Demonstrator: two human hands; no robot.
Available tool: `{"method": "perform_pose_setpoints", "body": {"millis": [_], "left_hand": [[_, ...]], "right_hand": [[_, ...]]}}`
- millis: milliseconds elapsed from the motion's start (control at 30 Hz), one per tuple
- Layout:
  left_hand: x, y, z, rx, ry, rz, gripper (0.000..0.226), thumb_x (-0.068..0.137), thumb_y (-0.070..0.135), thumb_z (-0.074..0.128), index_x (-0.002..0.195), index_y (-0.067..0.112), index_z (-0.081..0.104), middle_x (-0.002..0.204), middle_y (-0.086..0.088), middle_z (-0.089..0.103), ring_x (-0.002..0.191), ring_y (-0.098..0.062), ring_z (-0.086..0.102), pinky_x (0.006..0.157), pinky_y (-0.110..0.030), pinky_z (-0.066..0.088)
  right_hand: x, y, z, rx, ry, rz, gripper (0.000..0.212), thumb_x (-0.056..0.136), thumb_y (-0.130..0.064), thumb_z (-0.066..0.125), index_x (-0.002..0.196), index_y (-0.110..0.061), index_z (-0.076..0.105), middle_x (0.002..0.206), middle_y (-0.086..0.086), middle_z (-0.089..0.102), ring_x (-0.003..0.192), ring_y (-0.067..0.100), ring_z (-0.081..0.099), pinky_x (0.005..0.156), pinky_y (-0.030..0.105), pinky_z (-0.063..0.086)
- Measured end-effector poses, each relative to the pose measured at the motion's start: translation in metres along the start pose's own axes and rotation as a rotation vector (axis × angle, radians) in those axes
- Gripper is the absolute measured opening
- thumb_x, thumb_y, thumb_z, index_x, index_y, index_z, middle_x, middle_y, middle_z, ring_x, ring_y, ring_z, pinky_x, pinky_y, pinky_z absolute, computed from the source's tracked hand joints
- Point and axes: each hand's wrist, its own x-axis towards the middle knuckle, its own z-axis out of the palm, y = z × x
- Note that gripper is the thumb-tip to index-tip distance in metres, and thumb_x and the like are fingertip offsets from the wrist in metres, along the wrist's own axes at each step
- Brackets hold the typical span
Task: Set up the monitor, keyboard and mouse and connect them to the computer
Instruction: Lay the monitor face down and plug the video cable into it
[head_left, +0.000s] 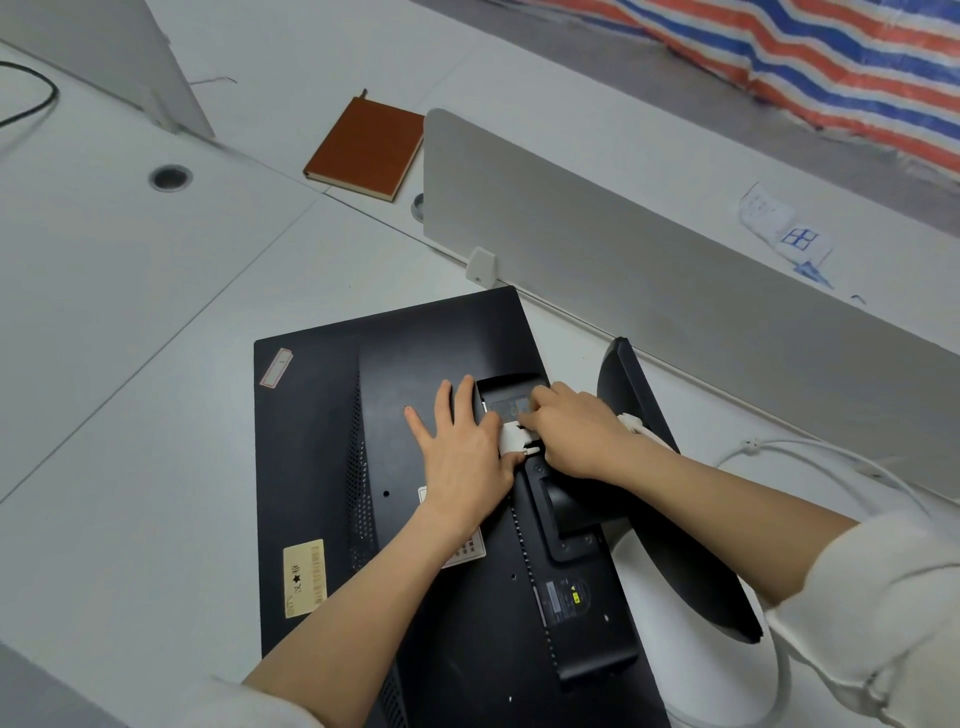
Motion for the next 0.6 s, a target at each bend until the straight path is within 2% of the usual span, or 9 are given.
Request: {"method": "perform_pose_setpoints", "body": {"millis": [133, 267, 467, 533, 600], "left_hand": [[0.0002, 0.0012, -0.0033, 0.026, -0.029, -0.005, 0.042, 0.087, 0.043, 0.058, 0.118, 0.015, 0.057, 0.157, -0.01, 0.009, 0.145, -0.031, -0.002, 0.108, -0.065, -0.001], [-0.0001, 0.0006, -0.0012, 0.02, -0.011, -0.004, 0.042, 0.086, 0.043, 0.059, 0.118, 0.014, 0.058, 0.156, -0.011, 0.012, 0.145, -0.032, -0.001, 0.108, -0.066, -0.001], [0.001, 0.0005, -0.0016, 0.034, -0.03, -0.004, 0.043, 0.088, 0.044, 0.057, 0.121, 0.016, 0.055, 0.156, -0.009, 0.01, 0.145, -0.031, -0.003, 0.109, -0.065, -0.001], [0.0001, 0.0009, -0.0025, 0.021, -0.033, -0.003, 0.043, 0.087, 0.043, 0.058, 0.12, 0.015, 0.056, 0.156, -0.01, 0.01, 0.145, -0.031, -0.003, 0.108, -0.065, -0.001], [-0.0001, 0.0009, -0.0027, 0.022, -0.031, 0.002, 0.043, 0.087, 0.043, 0.058, 0.119, 0.015, 0.056, 0.156, -0.01, 0.011, 0.145, -0.031, -0.003, 0.108, -0.065, -0.001]], "right_hand": [[-0.0051, -0.0013, 0.0014, 0.009, -0.008, 0.032, 0.05, 0.088, -0.014, 0.05, 0.136, -0.014, 0.039, 0.127, 0.008, 0.04, 0.12, 0.026, 0.036, 0.089, 0.036, 0.036], [-0.0085, -0.0037, 0.0057, 0.012, 0.055, 0.038, 0.045, 0.087, -0.013, 0.048, 0.132, -0.014, 0.044, 0.126, 0.006, 0.044, 0.118, 0.025, 0.039, 0.087, 0.034, 0.035], [-0.0055, -0.0048, 0.0067, -0.035, 0.025, 0.041, 0.053, 0.089, -0.017, 0.05, 0.14, -0.016, 0.035, 0.129, 0.008, 0.036, 0.122, 0.027, 0.033, 0.092, 0.038, 0.033], [-0.0038, -0.0035, 0.0055, -0.015, 0.019, 0.049, 0.049, 0.089, -0.016, 0.05, 0.137, -0.018, 0.039, 0.127, 0.007, 0.039, 0.121, 0.027, 0.035, 0.091, 0.038, 0.034], [-0.0026, -0.0025, 0.0048, 0.072, 0.077, 0.085, 0.037, 0.088, -0.012, 0.048, 0.125, -0.015, 0.05, 0.12, 0.007, 0.047, 0.115, 0.027, 0.043, 0.083, 0.035, 0.035]]}}
